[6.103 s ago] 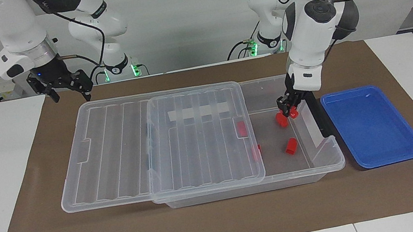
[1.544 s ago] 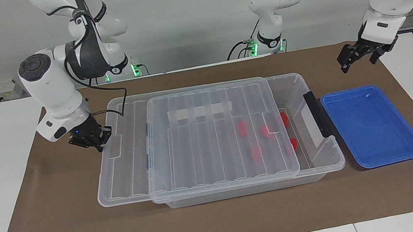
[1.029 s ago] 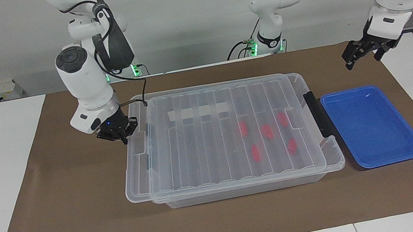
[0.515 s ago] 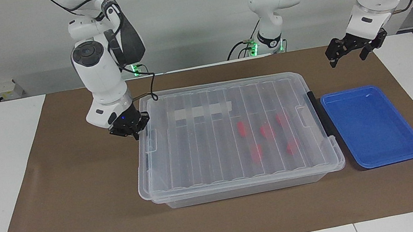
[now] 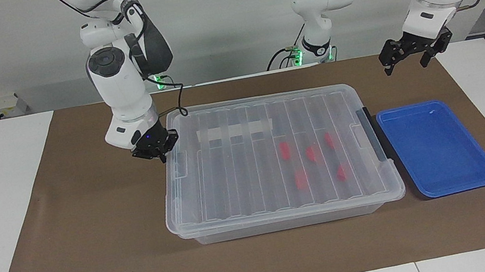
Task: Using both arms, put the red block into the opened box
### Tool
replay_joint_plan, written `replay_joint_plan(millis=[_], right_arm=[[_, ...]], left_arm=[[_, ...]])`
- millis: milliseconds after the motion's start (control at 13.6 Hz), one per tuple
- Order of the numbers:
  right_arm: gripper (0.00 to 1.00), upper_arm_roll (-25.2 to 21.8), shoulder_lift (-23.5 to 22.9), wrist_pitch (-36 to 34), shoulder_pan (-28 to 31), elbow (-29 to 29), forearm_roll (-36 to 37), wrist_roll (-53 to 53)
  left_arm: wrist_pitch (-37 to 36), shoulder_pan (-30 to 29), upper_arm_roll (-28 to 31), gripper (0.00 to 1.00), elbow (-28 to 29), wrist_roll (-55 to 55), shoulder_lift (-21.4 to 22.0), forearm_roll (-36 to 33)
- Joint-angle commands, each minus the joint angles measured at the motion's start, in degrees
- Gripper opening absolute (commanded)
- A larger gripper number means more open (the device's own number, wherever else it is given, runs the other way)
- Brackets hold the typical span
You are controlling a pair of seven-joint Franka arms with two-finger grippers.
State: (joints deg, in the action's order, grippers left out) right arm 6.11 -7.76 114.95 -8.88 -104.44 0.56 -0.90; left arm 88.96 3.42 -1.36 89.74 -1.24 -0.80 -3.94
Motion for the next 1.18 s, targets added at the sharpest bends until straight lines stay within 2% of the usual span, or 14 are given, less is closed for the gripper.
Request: replay_joint_plan(millis=[0,294,662,735,882,1029,1103], right_arm=[[0.0,0.13,0.72,0.19,0.1,-0.76,-1.88,1.96],[0.0,-0.05,1.77,-0.95,1.14,-0.68,-1.96,1.17],[0.0,-0.23,6.16,-5.7,6.76,-1.9,-1.88,-1.91],[0.1,-0.31,7.22,-6.48,8.34,-2.52,-1.88,-2.0],[0.77,-0.23,8.98,-8.77,10.81,-2.52,-1.88,-3.4],[0.96,-0.4,10.56,-10.0,12.13,-2.08,-1.88,-6.73],[0.98,-0.49,11.0,-10.27,12.92,-1.65,-1.88,-7.27]], left_arm=[[0.42,-0.17,0.21,1.0,1.49,-0.08,1.24,1.04],[0.42,-0.78,0.21,1.0,1.57,-0.08,1.33,1.04],[0.42,-0.7,0.21,1.0,1.57,-0.08,1.33,1.04],[0.42,-0.78,0.21,1.0,1.57,-0.08,1.33,1.04],[0.51,-0.7,0.21,1.0,1.57,-0.08,1.24,1.04],[0.42,-0.7,0.21,1.0,1.57,-0.08,1.33,1.04],[0.42,-0.7,0.21,1.0,1.57,-0.08,1.33,1.04]])
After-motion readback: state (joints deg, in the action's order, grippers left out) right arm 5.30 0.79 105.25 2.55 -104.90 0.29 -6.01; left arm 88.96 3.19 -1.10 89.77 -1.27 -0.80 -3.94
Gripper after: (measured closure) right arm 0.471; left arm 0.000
